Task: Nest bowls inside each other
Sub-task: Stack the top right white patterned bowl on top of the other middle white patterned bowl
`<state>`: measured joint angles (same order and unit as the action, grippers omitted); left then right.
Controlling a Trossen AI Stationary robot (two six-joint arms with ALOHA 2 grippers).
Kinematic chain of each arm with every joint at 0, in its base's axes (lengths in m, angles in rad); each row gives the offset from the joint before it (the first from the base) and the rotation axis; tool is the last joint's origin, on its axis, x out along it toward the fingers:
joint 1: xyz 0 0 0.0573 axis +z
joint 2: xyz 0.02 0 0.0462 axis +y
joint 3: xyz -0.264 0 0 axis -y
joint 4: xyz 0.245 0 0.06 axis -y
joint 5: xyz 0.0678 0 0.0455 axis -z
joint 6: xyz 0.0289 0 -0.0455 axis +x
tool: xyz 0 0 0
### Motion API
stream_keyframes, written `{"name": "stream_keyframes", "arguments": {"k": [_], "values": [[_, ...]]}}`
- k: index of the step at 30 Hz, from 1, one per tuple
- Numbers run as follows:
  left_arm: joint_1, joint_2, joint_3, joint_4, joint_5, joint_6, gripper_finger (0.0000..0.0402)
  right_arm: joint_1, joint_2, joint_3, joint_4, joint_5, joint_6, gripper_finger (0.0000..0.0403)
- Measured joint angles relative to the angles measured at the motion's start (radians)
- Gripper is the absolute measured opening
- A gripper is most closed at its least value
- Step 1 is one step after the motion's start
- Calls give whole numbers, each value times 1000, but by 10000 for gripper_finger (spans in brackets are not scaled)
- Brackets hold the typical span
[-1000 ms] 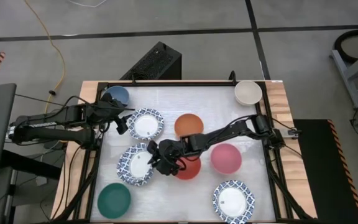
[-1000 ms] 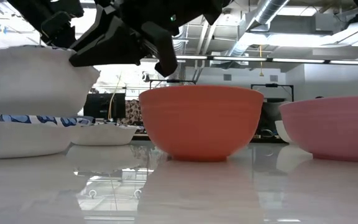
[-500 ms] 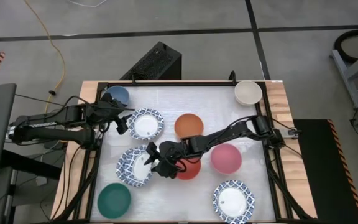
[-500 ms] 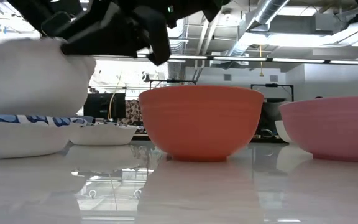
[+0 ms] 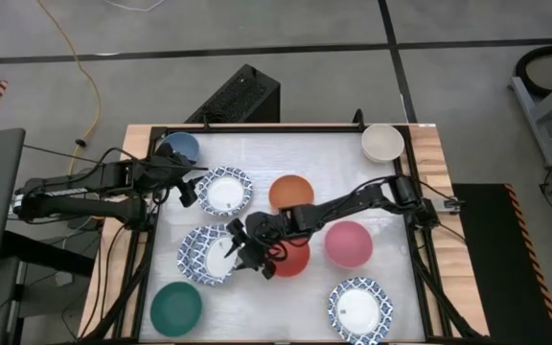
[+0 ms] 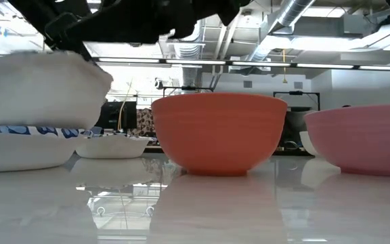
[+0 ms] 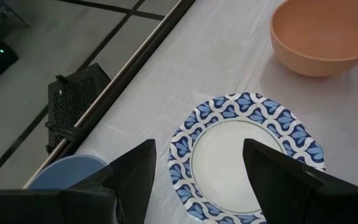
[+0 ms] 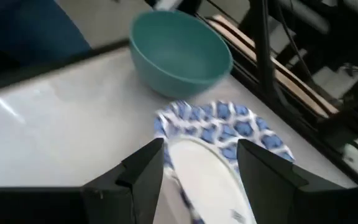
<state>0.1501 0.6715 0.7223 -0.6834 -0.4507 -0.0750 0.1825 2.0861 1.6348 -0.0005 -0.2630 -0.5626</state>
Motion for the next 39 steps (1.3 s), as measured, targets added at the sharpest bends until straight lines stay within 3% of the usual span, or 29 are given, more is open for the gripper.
{"name": "stream_keyframes", "arguments": {"k": [7, 12, 16, 26, 34, 39], "values": [[0, 0, 0, 0, 0, 0, 232, -3, -2, 0, -43, -7, 16, 225], [0, 0, 0, 0, 0, 0, 232, 8, -2, 0, -79, 92, 17, 205], [0, 0, 0, 0, 0, 0, 232, 21, -2, 0, -95, 176, 16, 162], [0, 0, 0, 0, 0, 0, 232, 57, -2, 0, -146, 263, 57, 13], [0, 0, 0, 0, 0, 0, 232, 36, -2, 0, -149, 267, 139, 30], [0, 0, 0, 0, 0, 0, 232, 11, -2, 0, -150, 265, 164, 18]]}}
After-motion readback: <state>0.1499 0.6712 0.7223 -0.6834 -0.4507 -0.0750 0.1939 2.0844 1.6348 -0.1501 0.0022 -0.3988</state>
